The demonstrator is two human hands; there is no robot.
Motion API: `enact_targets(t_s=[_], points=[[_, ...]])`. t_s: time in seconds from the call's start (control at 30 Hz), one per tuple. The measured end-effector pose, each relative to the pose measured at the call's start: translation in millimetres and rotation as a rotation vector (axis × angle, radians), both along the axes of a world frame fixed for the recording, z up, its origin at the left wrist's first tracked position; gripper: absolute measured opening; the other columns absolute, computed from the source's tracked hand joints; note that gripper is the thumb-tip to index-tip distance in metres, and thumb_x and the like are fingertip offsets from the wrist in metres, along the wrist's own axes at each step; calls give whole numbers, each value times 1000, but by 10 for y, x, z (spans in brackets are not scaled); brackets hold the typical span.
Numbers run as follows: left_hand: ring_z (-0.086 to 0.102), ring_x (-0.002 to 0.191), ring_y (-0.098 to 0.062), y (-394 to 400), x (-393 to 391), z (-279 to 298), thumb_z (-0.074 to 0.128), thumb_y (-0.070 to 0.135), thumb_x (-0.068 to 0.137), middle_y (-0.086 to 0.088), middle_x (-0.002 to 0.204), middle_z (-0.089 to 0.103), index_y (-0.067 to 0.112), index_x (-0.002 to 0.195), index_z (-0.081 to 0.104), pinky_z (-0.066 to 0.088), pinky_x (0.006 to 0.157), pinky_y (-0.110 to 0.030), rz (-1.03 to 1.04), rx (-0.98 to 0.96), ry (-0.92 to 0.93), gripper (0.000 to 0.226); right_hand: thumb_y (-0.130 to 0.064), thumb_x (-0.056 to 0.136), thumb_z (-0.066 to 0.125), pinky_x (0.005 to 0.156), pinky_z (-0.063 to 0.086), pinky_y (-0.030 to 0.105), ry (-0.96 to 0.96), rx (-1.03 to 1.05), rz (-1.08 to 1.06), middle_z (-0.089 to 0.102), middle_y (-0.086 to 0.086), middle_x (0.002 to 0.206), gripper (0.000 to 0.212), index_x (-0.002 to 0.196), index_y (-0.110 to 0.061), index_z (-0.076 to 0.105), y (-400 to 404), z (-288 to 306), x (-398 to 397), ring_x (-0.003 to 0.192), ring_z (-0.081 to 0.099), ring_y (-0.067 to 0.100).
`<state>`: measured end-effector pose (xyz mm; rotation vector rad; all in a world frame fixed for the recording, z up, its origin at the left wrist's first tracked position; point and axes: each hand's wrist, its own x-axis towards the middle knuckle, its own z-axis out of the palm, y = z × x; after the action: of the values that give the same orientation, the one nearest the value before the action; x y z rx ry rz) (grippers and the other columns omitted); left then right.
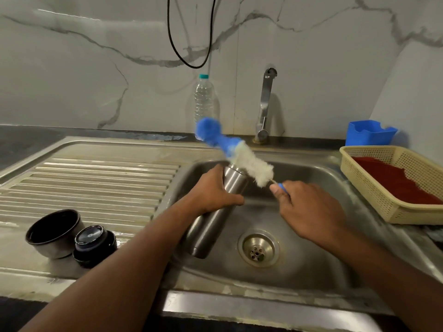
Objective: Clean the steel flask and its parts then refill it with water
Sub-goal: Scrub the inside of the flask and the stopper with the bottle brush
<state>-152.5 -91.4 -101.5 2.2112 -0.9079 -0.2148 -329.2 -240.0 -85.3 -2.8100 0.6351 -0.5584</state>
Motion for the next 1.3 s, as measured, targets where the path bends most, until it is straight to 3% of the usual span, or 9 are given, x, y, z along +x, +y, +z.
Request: enact_targets(t_s=[0.17, 0.4, 0.63, 0.77, 0.87, 1.0, 1.1, 1.23, 1.3], points=[[68, 99, -20, -35, -40, 48, 87, 12, 78, -8, 114, 65, 15, 129, 49, 62, 89, -38, -131, 6, 189, 63, -56, 106, 37, 56, 41, 35, 43, 21, 25, 58, -3, 65, 50, 72, -21, 49, -5, -37, -4, 61, 56, 16], [69, 94, -13, -32, 1, -17, 92, 33, 76, 2, 106, 69, 19, 121, 57, 62, 91, -40, -74, -77, 114, 58, -55, 106, 38, 60, 46, 36, 44, 8, 9, 58, -5, 67, 49, 73, -21, 49, 8, -9, 9, 63, 56, 20], [68, 92, -18, -11, -1, -21, 93, 39, 73, -2, 102, 68, 18, 114, 59, 61, 78, -33, 12, -75, 21, 56, -55, 106, 38, 60, 50, 39, 26, 15, 36, 58, -3, 65, 49, 74, -20, 51, 43, -32, 10, 63, 59, 21], [62, 87, -9, -3, 7, 1, 92, 40, 73, 5, 100, 64, 21, 116, 57, 49, 67, -21, 37, -53, -5, 59, -54, 107, 37, 55, 40, 35, -28, 19, -1, 56, -3, 63, 50, 72, -20, 49, -3, -26, 22, 59, 54, 16], [61, 87, -8, -3, 31, -19, 91, 37, 74, 4, 100, 63, 19, 116, 55, 48, 67, -19, 50, -54, 9, 57, -55, 106, 37, 58, 45, 36, 33, -20, 26, 57, -4, 65, 49, 73, -21, 48, 44, -39, 1, 63, 57, 20], [66, 94, -16, -5, 45, -12, 94, 31, 68, -1, 105, 66, 17, 119, 57, 60, 80, -33, 54, -85, 84, 64, -52, 107, 36, 55, 38, 34, -20, 8, 2, 56, -4, 63, 48, 72, -23, 47, -1, -9, 3, 58, 55, 15], [69, 100, -25, -9, 15, 0, 88, 16, 74, -6, 107, 68, 19, 114, 57, 61, 91, -42, -29, -118, 191, 50, -53, 107, 37, 56, 36, 34, 50, -36, 27, 57, -5, 67, 47, 74, -22, 49, 82, -49, 9, 62, 55, 18], [69, 99, -25, -23, -3, 5, 88, 29, 62, -8, 109, 67, 15, 122, 54, 62, 87, -44, -14, -114, 222, 71, -53, 107, 38, 56, 40, 35, -33, 28, -18, 55, -4, 62, 49, 70, -22, 48, -41, -12, 17, 59, 54, 15], [69, 97, -20, -31, 6, -5, 92, 25, 69, -4, 109, 67, 19, 120, 53, 62, 85, -39, -17, -115, 196, 65, -54, 106, 38, 58, 45, 38, 5, 27, 12, 56, -3, 63, 49, 71, -22, 48, -7, -38, 11, 61, 56, 19]])
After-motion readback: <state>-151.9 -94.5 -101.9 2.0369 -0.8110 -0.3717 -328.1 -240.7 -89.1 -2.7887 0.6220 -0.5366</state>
